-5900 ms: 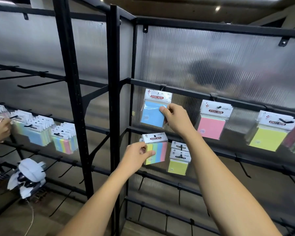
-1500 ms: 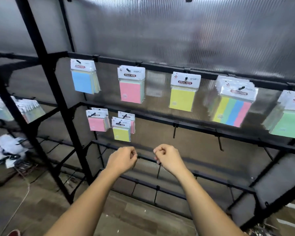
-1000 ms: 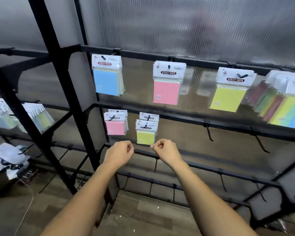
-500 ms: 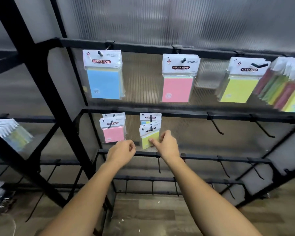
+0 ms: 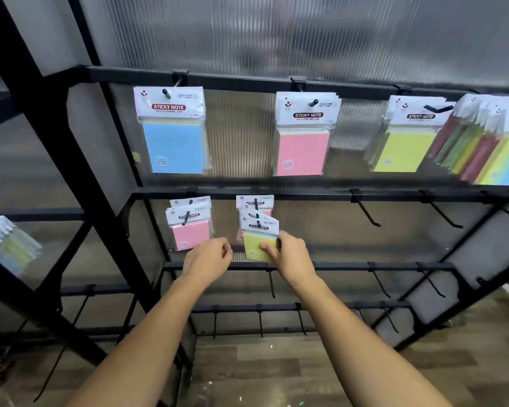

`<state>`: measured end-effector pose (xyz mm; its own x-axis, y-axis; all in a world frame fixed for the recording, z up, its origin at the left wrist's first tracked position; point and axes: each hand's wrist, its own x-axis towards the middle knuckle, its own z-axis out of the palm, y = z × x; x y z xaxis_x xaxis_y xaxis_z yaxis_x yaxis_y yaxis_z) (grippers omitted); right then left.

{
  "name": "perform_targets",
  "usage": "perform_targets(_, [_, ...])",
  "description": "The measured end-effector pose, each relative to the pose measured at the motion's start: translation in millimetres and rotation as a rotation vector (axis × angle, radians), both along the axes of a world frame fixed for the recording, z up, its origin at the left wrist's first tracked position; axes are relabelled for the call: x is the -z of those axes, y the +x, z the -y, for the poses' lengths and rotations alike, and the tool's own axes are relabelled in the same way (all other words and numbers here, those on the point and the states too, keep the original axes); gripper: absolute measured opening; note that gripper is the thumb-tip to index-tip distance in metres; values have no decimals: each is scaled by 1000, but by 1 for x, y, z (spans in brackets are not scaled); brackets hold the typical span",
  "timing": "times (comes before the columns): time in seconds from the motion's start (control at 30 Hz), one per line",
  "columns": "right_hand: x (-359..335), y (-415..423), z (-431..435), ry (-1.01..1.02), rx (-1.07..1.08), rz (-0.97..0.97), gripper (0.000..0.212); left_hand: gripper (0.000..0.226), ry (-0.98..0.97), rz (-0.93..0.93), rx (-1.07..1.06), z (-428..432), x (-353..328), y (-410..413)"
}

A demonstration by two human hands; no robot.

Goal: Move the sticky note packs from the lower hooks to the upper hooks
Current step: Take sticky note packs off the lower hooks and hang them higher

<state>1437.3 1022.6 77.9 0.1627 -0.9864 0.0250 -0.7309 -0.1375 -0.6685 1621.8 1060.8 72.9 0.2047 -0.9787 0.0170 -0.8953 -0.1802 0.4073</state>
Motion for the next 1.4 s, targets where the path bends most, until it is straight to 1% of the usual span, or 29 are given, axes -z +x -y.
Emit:
perform_targets(0.07, [-5,-8,-5,7,9,26,23,14,-28,-18,3,3,-1,0])
perform_targets(0.1, [-8,-13,-8,2,1,41,23,18,-38,-17,12,5,-1,0])
perform_targets(0.17, [-14,-21,-16,-9,-37,53,23,32,-40,-3,33,9,-3,-3])
perform_targets(0.23, [-22,-29,-24,-14,-69,44,17,46,-27,36,51,12,-5,-7])
perform_targets(0.33, [-34,-39,-33,-17,-89,4,13,57,8,57,81,17,-8,-12])
perform_targets(0.37, [-37,-43,-37,-19,-92,-10,18,57,16,42,90,19,-9,-13])
perform_targets(0.43, [-42,-50,-43,-40,-81,-40,33,47,16,3,98,24,-9,-15])
perform_targets(0.5, [-44,-58,-46,-40,-44,-47,30,34,18,-62,95,28,-9,-19])
perform_targets(0.57, [-44,-65,-48,-41,-4,-44,22,27,17,-140,86,28,-9,-24])
perform_targets(0.7, [-41,-76,-53,-50,26,-60,14,32,-55,-198,61,21,-8,-35])
perform_targets(0.8, [-37,-83,-56,-36,53,-54,15,34,-95,-183,43,16,-14,-42])
perform_targets(0.9, [-35,-86,-59,-26,66,-58,15,33,-89,-165,49,8,-20,-45])
perform_targets(1.0, [-37,-88,-62,-38,68,-57,23,31,-70,-179,85,-4,-22,-46])
perform_targets(1.07, [-38,-91,-63,-41,69,-37,22,26,-76,-184,113,-12,-26,-47])
perform_targets(1.17, [-43,-98,-65,-58,84,6,23,28,-100,-177,129,-24,-33,-51])
perform_targets(1.3, [-55,-115,-65,-109,112,66,22,23,-96,-166,211,-34,-41,-66])
perform_targets(1.4, [-70,-134,-62,-177,120,99,22,33,-93,-176,221,-32,-52,-85])
